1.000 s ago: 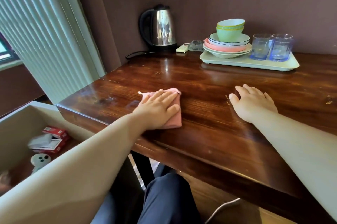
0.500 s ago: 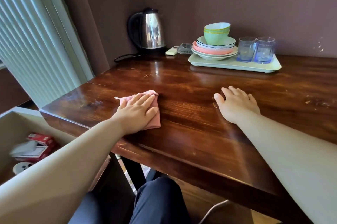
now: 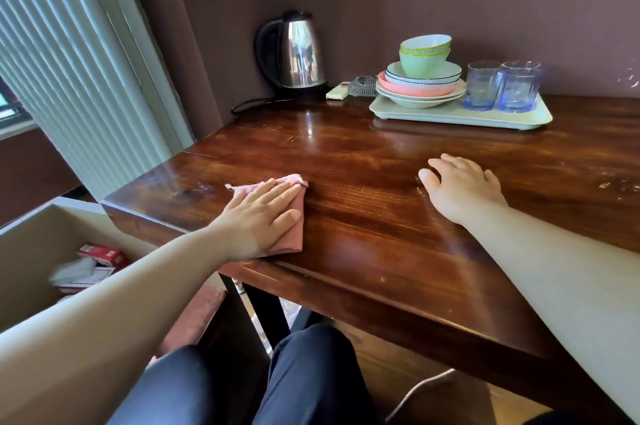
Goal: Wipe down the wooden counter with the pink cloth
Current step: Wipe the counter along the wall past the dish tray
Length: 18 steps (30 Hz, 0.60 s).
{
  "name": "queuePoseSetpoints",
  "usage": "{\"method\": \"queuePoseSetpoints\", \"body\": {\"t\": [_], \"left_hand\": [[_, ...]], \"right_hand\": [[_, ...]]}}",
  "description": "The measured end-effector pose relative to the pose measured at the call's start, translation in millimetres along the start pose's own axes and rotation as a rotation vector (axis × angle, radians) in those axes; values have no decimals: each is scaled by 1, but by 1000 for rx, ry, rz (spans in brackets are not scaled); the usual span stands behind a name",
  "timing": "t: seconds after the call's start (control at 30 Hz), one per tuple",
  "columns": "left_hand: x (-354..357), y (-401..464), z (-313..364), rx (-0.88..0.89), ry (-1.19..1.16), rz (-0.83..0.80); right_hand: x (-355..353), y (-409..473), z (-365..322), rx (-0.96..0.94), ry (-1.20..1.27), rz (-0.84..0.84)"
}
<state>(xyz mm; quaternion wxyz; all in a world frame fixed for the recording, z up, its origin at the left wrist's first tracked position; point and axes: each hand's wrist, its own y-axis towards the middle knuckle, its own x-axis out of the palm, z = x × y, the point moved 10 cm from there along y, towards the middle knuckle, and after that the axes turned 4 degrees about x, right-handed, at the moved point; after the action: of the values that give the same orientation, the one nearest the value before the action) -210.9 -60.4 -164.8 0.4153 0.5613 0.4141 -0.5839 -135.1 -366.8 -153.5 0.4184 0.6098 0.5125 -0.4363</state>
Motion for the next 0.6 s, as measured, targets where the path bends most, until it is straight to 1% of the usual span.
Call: {"method": "queuePoseSetpoints", "body": {"t": [0.03, 0.1, 0.13, 0.17, 0.2, 0.27, 0.33, 0.4, 0.47, 0.53, 0.6], "left_hand": [[-1, 5, 1, 15, 52, -35], [-8, 14, -6, -105, 21, -62], [-11, 18, -8, -173, -21, -43], [-13, 19, -3, -194, -47, -27], [-12, 17, 9, -165, -59, -17], [-5, 6, 41, -8, -62, 23], [-1, -6, 67, 124, -77, 56], [-3, 2, 74, 125, -93, 36], [-6, 16, 74, 50, -76, -6], [-9, 22, 79, 4, -71, -8], [-6, 16, 97, 76, -101, 13]], "right_hand": [[-3, 1, -3, -29, 20, 7], [-7, 0, -7, -90, 54, 0], [-10, 0, -5, -114, 53, -4], [-13, 2, 0, -130, 28, -12], [-15, 3, 11, -128, -15, -14], [-24, 6, 35, -91, -82, -5], [-26, 6, 58, -12, -63, -30], [-20, 0, 66, 32, -77, -64], [-14, -5, 64, 29, -101, -75], [-13, -8, 63, 29, -98, -76], [-15, -8, 64, 36, -102, -75]]}}
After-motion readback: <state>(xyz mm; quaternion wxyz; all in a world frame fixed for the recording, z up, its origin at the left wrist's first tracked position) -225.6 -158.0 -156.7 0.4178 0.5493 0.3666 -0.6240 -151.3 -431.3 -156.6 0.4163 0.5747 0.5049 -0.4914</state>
